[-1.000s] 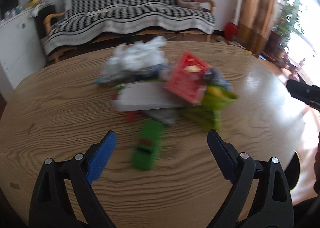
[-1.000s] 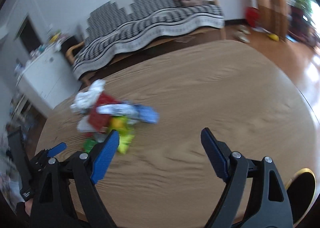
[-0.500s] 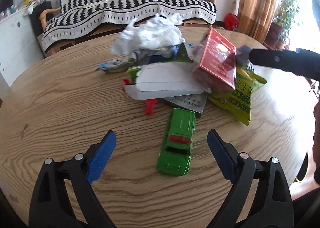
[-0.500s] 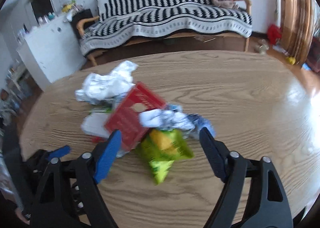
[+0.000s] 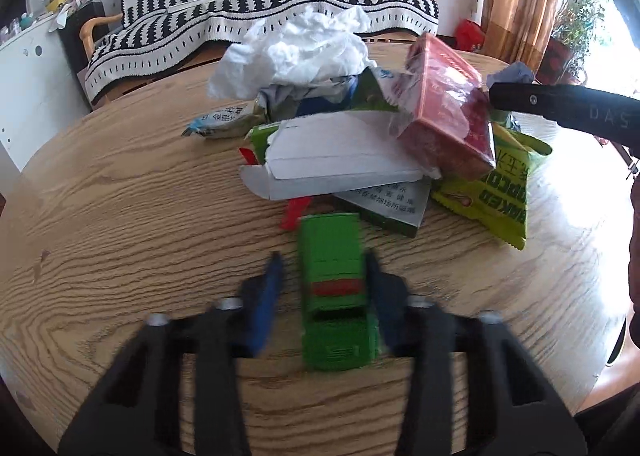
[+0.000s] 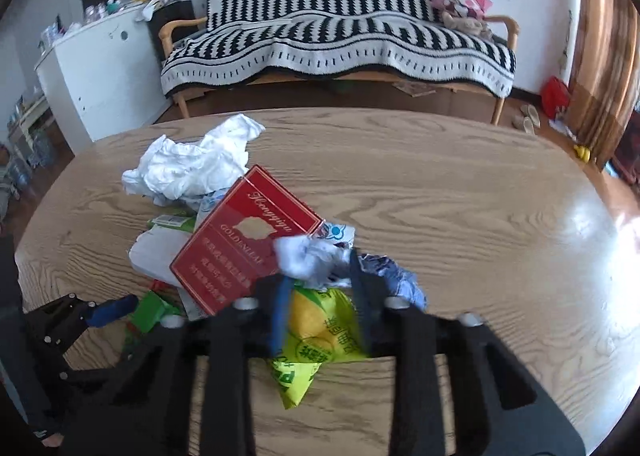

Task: Collect trash
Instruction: 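Grasp the green toy car with the left gripper while the right gripper grasps a foil wrapper, then carry the green car and the foil wrapper with both grippers to the bin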

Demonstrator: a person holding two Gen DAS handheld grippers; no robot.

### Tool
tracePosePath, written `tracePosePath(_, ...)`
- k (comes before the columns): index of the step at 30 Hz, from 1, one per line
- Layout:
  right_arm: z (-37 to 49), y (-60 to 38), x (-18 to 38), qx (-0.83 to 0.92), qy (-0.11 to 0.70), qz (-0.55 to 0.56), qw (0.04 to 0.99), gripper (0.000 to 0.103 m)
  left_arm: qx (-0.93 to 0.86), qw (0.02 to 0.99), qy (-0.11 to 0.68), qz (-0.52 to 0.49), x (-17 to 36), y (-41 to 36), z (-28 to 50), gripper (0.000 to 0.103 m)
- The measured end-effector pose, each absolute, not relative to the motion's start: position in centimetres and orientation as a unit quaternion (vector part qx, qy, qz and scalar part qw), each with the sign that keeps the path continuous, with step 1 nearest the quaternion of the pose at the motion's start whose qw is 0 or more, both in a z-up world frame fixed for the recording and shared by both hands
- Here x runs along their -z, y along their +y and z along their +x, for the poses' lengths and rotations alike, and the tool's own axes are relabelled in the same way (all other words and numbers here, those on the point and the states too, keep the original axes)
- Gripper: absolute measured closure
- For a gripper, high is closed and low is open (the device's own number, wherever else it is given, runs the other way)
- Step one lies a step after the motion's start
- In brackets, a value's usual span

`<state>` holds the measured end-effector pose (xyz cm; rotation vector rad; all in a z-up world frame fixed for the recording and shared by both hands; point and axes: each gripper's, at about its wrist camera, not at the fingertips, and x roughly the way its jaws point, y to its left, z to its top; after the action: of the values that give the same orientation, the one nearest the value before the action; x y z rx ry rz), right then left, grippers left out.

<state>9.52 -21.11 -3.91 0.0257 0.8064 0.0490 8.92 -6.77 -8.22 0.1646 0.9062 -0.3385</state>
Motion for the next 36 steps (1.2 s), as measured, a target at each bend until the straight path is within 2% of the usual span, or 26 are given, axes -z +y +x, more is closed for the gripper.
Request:
tracePosePath(9,5.6,-24.7,-0.8,0.009,0.315,0.053,0.948,0.087,0.142,0.904,0.397,0.064,4.4,-6.7,7.9,0.071)
tracePosePath(20,0.2,-30.7,-1.7,0.046,0.332,0.087,0.938,0.087,0.155,0.915,0.368,0.058,0.4,-9.7,5.7,0.071)
tracePosePath(27,-6.2,-36.0,-0.7,0.091,0.355,0.092,0.926,0.087,0.208,0.911,0.348,0.08,-1.2,-16.4,2.7,0.07)
tracePosePath(36,-16.8,-47.0,1.5,0.189,0.362,0.141,0.902,0.087,0.301,0.882,0.341,0.123,-0.3,-28.1,-2.5,0.07)
